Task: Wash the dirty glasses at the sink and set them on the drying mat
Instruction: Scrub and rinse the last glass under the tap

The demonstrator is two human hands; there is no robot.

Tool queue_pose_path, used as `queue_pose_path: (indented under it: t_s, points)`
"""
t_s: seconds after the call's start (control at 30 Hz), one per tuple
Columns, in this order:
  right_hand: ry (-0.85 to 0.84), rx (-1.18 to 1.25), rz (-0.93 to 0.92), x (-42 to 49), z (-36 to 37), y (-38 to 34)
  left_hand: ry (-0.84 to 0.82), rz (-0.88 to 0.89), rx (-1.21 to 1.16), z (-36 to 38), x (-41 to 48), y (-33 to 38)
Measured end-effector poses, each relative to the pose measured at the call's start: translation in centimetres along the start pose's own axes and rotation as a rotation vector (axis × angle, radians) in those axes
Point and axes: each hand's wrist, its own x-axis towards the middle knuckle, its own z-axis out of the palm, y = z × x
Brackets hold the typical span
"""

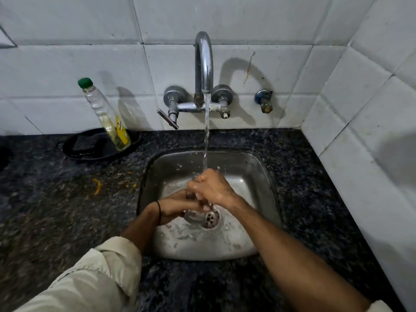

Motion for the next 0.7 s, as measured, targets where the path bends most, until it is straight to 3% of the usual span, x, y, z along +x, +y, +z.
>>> queue_pose_path:
  t_s: [0.1, 0.2, 0.27, 0.33, 0.47, 0.5, 0.53, 0.6, 0.67, 0.7]
  points:
    - [0.123, -0.145, -0.092, 0.0, -1.0, -1.5, 0.188, 0.179, -0.163, 1.7, 0.5, 1.2]
    - [0.364, -0.333, -0.082, -0.4, -0.6, -3.0, 0.654, 0.287, 0.149, 4.2, 1.9, 3.1]
    - [0.379, -0.392, -0.077, -0.4, -0.4, -3.7, 0.912, 0.294, 0.179, 5.7, 2.4, 3.6]
    - [0.304, -0.462, -0.095, 0.1, -1.4, -4.2, 0.904, 0.31, 0.081, 6.1, 2.5, 3.4]
    - [-0.046, -0.492, -0.295, 0.4, -4.8, -4.2, 0.32, 0.408, -0.218, 3.5, 0.9, 3.8]
    - [-0.095, -0.424, -0.322, 0.2, -5.1, -4.2, 0.207, 0.412, -0.265, 2.7, 0.5, 3.9]
    - [-0.072, -0.36, -0.325, 0.1, -5.0, -4.2, 0.196, 0.399, -0.226, 2.1, 0.4, 4.3]
    - [0.125, -0.31, -0.25, 0.0, -4.1, -4.6, 0.399, 0.358, 0.073, 2.2, 1.0, 5.2]
    - [0.36, -0.341, -0.121, -0.2, -2.6, -5.3, 0.775, 0.317, 0.409, 3.5, 1.8, 6.2]
    - [0.44, -0.363, -0.086, -0.2, -1.8, -5.6, 0.908, 0.328, 0.46, 4.4, 1.7, 6.7]
